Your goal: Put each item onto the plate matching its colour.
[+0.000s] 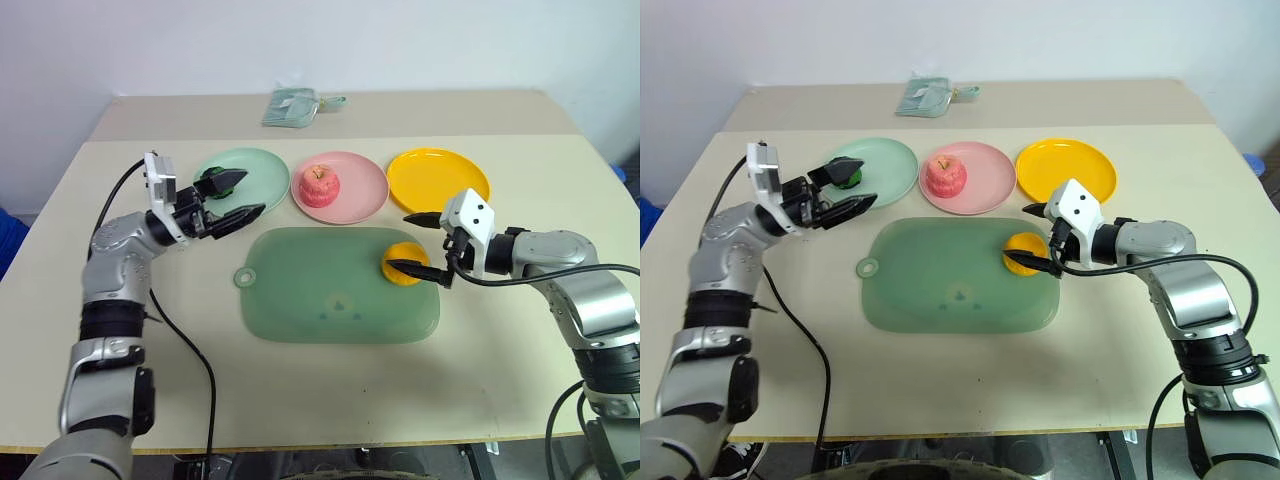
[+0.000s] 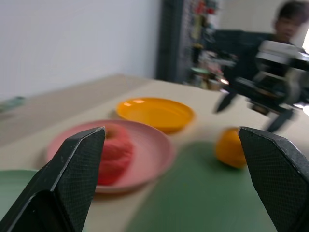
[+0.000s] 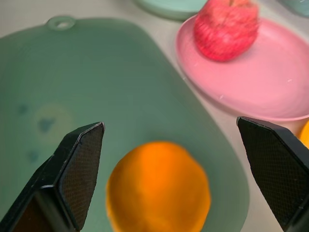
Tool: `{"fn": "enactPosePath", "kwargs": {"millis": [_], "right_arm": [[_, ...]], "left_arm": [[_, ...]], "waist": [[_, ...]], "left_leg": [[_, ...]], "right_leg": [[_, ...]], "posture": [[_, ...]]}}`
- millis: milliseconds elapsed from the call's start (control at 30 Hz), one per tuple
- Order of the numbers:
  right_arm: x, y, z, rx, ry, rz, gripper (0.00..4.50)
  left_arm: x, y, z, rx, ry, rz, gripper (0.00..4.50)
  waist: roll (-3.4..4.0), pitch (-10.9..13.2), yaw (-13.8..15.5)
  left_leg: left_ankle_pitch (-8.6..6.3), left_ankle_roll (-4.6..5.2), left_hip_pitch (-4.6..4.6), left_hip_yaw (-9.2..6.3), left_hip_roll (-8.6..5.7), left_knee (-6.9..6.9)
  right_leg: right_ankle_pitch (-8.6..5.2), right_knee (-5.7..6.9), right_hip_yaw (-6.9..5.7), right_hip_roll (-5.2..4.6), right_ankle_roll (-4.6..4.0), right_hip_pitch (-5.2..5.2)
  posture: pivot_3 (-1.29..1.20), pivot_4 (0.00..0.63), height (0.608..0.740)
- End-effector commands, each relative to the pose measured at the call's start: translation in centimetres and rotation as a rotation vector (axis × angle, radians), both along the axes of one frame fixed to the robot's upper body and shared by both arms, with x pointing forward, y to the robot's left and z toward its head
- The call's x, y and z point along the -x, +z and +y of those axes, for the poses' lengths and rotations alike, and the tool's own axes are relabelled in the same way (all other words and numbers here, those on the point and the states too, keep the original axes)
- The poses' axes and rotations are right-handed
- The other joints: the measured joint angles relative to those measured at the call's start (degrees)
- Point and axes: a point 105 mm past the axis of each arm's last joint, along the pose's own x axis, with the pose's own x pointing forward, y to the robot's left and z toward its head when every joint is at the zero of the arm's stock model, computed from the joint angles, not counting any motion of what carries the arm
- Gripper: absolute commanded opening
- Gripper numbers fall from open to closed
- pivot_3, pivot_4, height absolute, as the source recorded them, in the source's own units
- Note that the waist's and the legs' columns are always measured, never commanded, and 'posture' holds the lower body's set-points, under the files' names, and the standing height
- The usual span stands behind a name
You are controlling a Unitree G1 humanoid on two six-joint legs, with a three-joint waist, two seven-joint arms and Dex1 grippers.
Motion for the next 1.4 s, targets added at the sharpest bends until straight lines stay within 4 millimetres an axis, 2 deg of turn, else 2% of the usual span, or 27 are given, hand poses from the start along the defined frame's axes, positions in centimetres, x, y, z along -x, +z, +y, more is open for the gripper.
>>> {"fn": "enactPosePath", "kwargs": {"millis": [33, 233, 333, 433, 467, 500, 600, 767, 900, 1000, 1033, 1100, 1133, 1233, 1367, 1400], "right_arm": [[0.1, -0.2, -0.5, 0.034, -0.005, -0.01, 4.5], [-0.7, -2.3, -1.1, 0.119, -0.043, 0.006, 4.5], [-0.7, -2.6, -0.8, 0.115, -0.032, 0.026, 4.5], [-0.9, -2.3, -0.8, 0.113, -0.031, 0.007, 3.63], [-1.1, -1.8, -0.7, 0.095, -0.038, -0.01, 3.26], [-1.4, -1.0, -0.7, 0.053, -0.052, -0.032, 3.07], [-3.6, 2.1, -1.0, -0.062, -0.148, -0.157, 3.07], [-8.2, 6.2, -4.2, -0.165, -0.443, -0.349, 3.07], [-10.8, 6.3, -6.3, -0.114, -0.618, -0.413, 3.07], [-12.6, 5.7, -7.2, -0.149, -0.734, -0.387, 3.07], [-12.9, 5.5, -7.1, -0.136, -0.74, -0.386, 3.07], [-13.4, 4.8, -7.0, -0.144, -0.737, -0.356, 4.08], [-13.5, 4.5, -6.7, -0.176, -0.723, -0.321, 4.35], [-13.7, 4.7, -6.9, -0.134, -0.737, -0.366, 4.44], [-13.7, 7.6, -7.5, -0.236, -0.774, -0.464, 4.44], [-13.4, 8.6, -6.8, -0.315, -0.724, -0.458, 4.44]], "left_arm": [[2.4, 0.3, -0.4, -0.067, -0.101, 0.007, 4.49], [3.8, 0.1, -0.4, -0.116, -0.128, 0.008, 4.49], [4.2, -0.5, -0.6, -0.138, -0.15, 0.024, 4.49], [4.7, -0.5, -1.1, -0.153, -0.172, 0.013, 4.5], [4.7, -0.4, -1.2, -0.149, -0.173, 0.008, 4.5], [4.5, -0.2, -1.3, -0.147, -0.162, -0.015, 4.5], [4.0, 0.2, -1.6, -0.124, -0.138, -0.037, 4.5], [2.7, 0.5, -2.2, -0.083, -0.08, -0.075, 4.5], [2.3, 0.5, -3.3, -0.057, -0.075, -0.09, 4.5], [2.0, 0.1, -3.6, -0.075, -0.043, -0.116, 4.5], [1.8, 0.1, -3.5, -0.089, -0.022, -0.133, 4.5], [1.4, -0.1, -3.1, -0.105, 0.015, -0.135, 4.5], [1.4, 0.1, -3.0, -0.1, 0.02, -0.145, 4.5], [1.7, 0.1, -3.0, -0.101, 0.015, -0.149, 4.5], [1.9, -0.2, -3.0, -0.097, 0.028, -0.14, 4.5], [2.0, -0.1, -2.7, -0.09, 0.033, -0.134, 4.5]], "waist": [[0.0, 0.0, 0.1], [0.01, 0.0, 0.4], [0.02, 0.0, 0.2], [0.02, 0.0, 0.1], [0.02, 0.0, 0.1], [0.02, 0.0, 0.1], [0.05, 0.0, 0.1], [0.04, 0.0, 0.3], [0.04, 0.0, 0.3], [0.04, 0.0, 0.0], [0.04, 0.0, -0.1], [0.04, 0.0, -0.2], [0.04, 0.0, -0.3], [0.05, 0.0, -0.3], [0.06, 0.0, -0.3], [0.06, 0.0, -0.2]], "left_leg": [[-0.01, 0.01, 0.0, 0.0, 0.0, 0.0], [-0.01, 0.01, 0.0, 0.0, -0.01, 0.0], [-0.01, 0.01, 0.0, 0.01, -0.02, -0.02], [-0.01, 0.01, 0.0, 0.01, -0.02, -0.06], [-0.01, 0.01, 0.0, 0.01, -0.02, -0.06], [-0.01, 0.01, -0.01, 0.01, -0.01, -0.06], [-0.01, 0.01, 0.0, 0.01, -0.01, -0.05], [0.06, -0.12, -0.01, 0.04, -0.02, -0.06], [0.21, -0.35, -0.02, 0.05, -0.05, -0.09], [0.22, -0.36, -0.02, 0.08, -0.05, -0.12], [0.23, -0.37, -0.01, 0.11, -0.04, -0.14], [0.24, -0.39, -0.01, 0.12, -0.04, -0.18], [0.24, -0.39, -0.01, 0.15, -0.03, -0.22], [0.25, -0.39, -0.01, 0.18, -0.03, -0.29], [0.24, -0.39, -0.01, 0.21, -0.03, -0.29], [0.25, -0.39, -0.01, 0.21, -0.03, -0.29]], "right_leg": [[0.0, 0.0, 0.0, 0.0, 0.0, 0.0], [0.0, -0.01, 0.01, -0.02, -0.01, -0.01], [0.0, -0.01, 0.01, -0.03, -0.01, -0.03], [0.0, -0.02, 0.02, -0.03, -0.01, -0.04], [0.0, -0.02, 0.02, -0.03, -0.01, -0.04], [0.0, -0.02, 0.02, -0.03, -0.01, -0.04], [0.0, -0.02, 0.02, -0.03, -0.01, -0.03], [0.01, -0.01, 0.04, -0.02, -0.02, -0.06], [0.01, -0.05, 0.04, -0.02, -0.02, -0.07], [0.01, -0.04, 0.08, -0.02, -0.02, -0.09], [0.01, -0.02, 0.1, -0.02, -0.02, -0.11], [0.01, -0.01, 0.13, -0.01, -0.02, -0.15], [0.01, -0.01, 0.15, 0.0, -0.02, -0.19], [0.01, -0.01, 0.18, 0.0, -0.02, -0.22], [0.01, -0.01, 0.21, 0.0, -0.02, -0.23], [0.01, -0.01, 0.21, 0.01, -0.02, -0.23]], "posture": [[0.0, 0.15, 0.738], [0.0, 0.15, 0.738], [0.0, 0.15, 0.738], [0.0, 0.15, 0.738], [0.0, 0.15, 0.738], [0.0, 0.15, 0.738], [0.0, 0.15, 0.738], [0.0, 0.15, 0.738], [0.0, 0.15, 0.738], [0.0, 0.15, 0.738], [0.0, 0.15, 0.738], [0.0, 0.15, 0.738], [0.0, 0.15, 0.738], [0.0, 0.15, 0.738], [0.0, 0.15, 0.738], [0.0, 0.15, 0.738]]}}
